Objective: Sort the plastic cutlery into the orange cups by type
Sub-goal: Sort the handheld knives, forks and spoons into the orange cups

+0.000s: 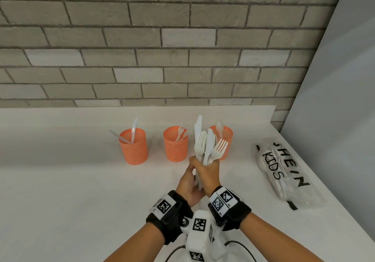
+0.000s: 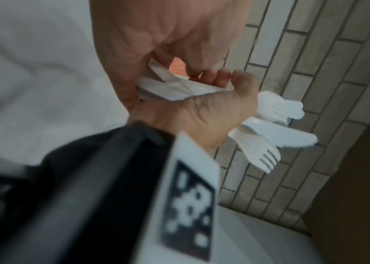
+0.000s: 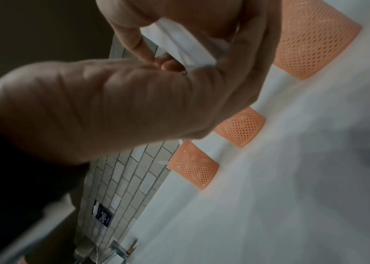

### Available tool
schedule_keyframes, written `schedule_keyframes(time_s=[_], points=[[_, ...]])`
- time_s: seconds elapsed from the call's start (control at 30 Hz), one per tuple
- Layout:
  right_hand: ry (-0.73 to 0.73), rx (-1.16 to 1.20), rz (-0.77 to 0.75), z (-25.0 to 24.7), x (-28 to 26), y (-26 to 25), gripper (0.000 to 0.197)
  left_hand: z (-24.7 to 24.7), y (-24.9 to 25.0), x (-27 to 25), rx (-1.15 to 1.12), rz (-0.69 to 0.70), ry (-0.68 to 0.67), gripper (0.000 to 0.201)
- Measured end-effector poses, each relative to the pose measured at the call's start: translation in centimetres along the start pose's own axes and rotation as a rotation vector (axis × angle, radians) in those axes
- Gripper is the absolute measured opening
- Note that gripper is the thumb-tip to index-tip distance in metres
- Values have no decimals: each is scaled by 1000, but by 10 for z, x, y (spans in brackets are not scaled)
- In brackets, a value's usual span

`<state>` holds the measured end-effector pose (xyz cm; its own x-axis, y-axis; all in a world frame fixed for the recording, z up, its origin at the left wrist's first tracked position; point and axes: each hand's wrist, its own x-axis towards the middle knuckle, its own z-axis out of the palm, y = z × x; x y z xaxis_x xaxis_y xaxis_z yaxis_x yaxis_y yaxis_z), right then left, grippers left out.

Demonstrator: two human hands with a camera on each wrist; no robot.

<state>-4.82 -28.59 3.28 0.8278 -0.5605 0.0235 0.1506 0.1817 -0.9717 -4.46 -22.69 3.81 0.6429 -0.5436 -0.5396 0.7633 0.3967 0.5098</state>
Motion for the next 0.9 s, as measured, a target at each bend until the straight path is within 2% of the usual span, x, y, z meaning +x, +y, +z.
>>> schedule_keyframes(time_s=[0.13,0.27,0.37,0.47,0.5,0.57,0.63,0.7,0.77,0.9], points=[[-5,-16,28,4,-2,3,17,-11,-7,4,14,-31,19,35],[-98,-103,4,7,-2,14,25,-19,-8,10,5,20,30,32],[-170,-154,33,9,-1,14,10,-21,-6,8,48,54,31,31],[-202,-181,61,13,-1,17,9,-26,-1,8,102,83,77,33],[-207,-164,84,15,-1,17,10,-29,3,6,150,51,82,33],[-216,-123,108,17,2,15,19,-36,16,0,422,-3,104,30],[-202,-101,132,17,7,12,25,-44,33,-1,795,74,154,21],[-200,-55,185,16,11,10,19,-51,53,2,972,251,183,16],[-222,-57,242,14,10,11,13,-53,71,3,1000,390,191,16],[-292,-115,314,14,2,18,15,-44,98,-4,894,533,176,13]])
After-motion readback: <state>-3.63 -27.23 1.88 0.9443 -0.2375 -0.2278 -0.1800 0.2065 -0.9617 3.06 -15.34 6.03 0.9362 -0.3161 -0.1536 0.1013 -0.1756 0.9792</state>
